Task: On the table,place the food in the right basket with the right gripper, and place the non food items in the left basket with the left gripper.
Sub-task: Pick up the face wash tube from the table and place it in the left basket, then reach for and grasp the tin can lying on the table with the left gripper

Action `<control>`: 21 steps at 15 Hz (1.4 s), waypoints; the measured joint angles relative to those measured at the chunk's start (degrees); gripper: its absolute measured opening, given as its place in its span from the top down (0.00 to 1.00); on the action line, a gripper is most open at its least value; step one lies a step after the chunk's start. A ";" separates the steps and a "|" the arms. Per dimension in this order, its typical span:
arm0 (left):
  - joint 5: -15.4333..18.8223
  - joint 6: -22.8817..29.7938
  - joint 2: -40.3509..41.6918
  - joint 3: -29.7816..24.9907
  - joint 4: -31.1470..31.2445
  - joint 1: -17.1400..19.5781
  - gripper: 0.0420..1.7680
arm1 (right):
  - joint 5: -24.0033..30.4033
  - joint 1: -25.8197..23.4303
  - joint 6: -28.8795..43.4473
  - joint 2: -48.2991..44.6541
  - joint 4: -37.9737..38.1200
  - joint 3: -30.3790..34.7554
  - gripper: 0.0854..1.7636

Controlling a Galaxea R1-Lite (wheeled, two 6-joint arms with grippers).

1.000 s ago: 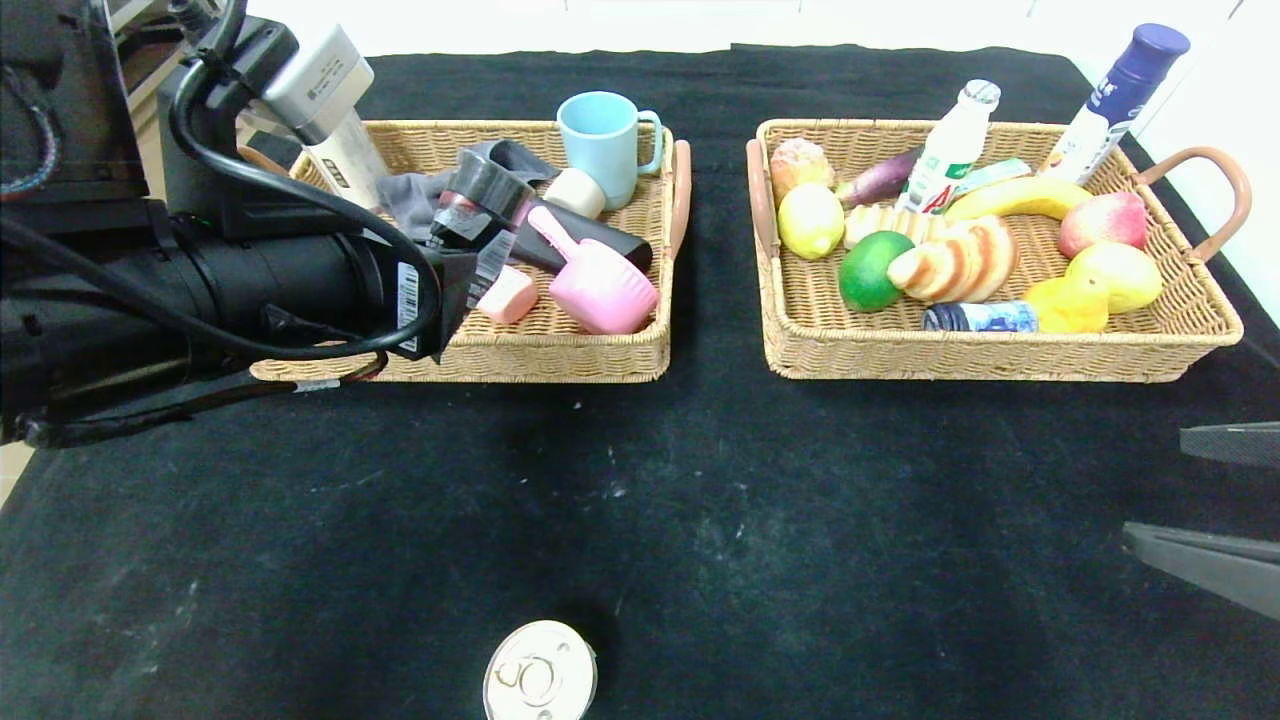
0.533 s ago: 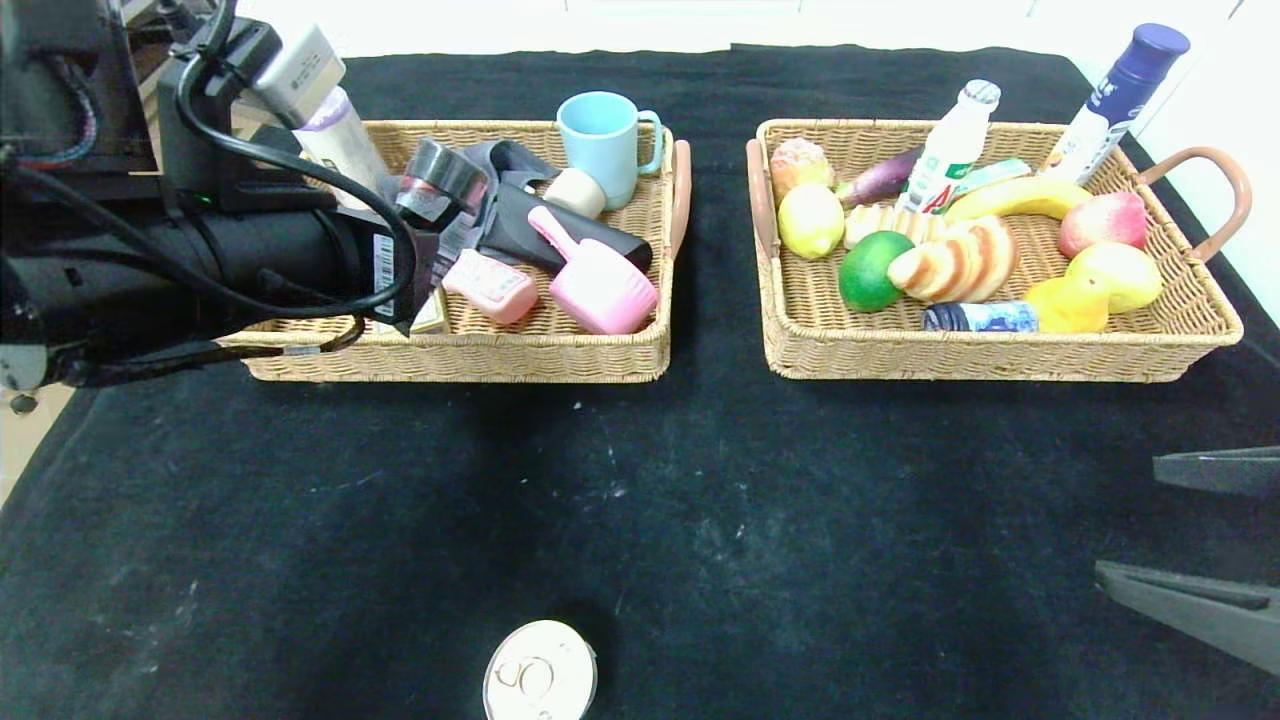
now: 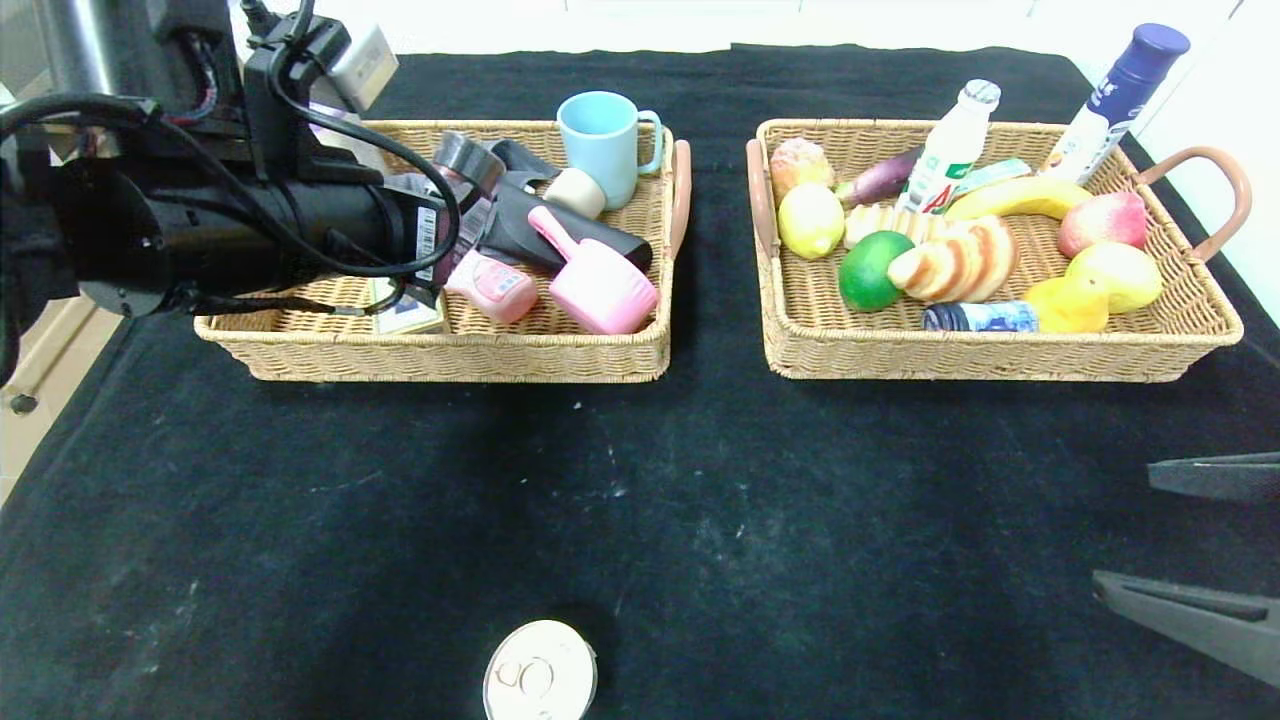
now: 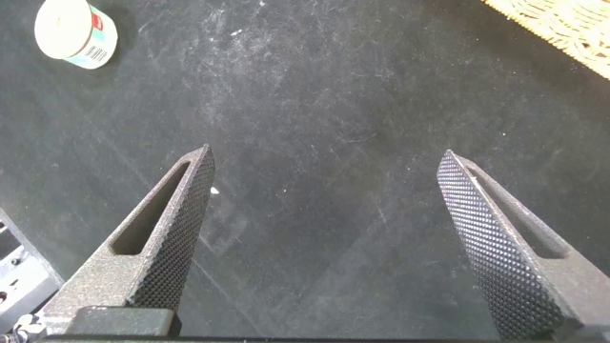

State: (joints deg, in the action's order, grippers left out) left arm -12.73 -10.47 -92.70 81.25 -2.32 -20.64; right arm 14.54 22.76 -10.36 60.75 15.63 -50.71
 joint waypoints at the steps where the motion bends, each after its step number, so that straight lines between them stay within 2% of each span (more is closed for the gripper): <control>1: -0.11 0.04 -0.49 0.87 0.63 0.06 0.82 | 0.01 0.00 -0.05 0.00 0.00 0.00 0.03; 6: -0.61 0.15 -1.66 1.85 0.63 -0.05 0.82 | 0.04 0.00 -0.09 -0.11 -0.01 0.09 0.03; 7: -0.66 0.17 -1.93 1.90 0.54 -0.06 0.79 | 0.04 0.00 -0.11 -0.13 -0.04 0.09 0.03; 10: -0.63 0.17 -2.50 1.99 0.50 -0.17 0.54 | 0.06 -0.09 -0.09 -0.22 -0.06 0.11 0.03; 13: -0.74 0.15 -2.72 1.99 0.59 -0.26 0.38 | 0.04 -0.11 -0.09 -0.22 -0.09 0.11 0.03; 17: -1.13 1.18 -2.21 1.52 1.08 -0.69 0.24 | -0.44 -0.11 -0.07 -0.20 -0.06 -0.02 0.03; 19: -1.57 5.68 -1.23 1.44 5.21 -1.90 0.19 | -3.28 -0.11 -0.02 0.20 -0.09 -0.30 0.03; 21: -1.40 10.58 0.15 2.16 11.13 -3.39 0.16 | -3.41 -0.07 -0.02 0.39 -0.09 -0.39 0.03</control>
State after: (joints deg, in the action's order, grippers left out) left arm -14.13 0.11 -92.55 83.41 8.81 -24.03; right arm 11.13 22.69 -10.39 61.14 15.54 -51.10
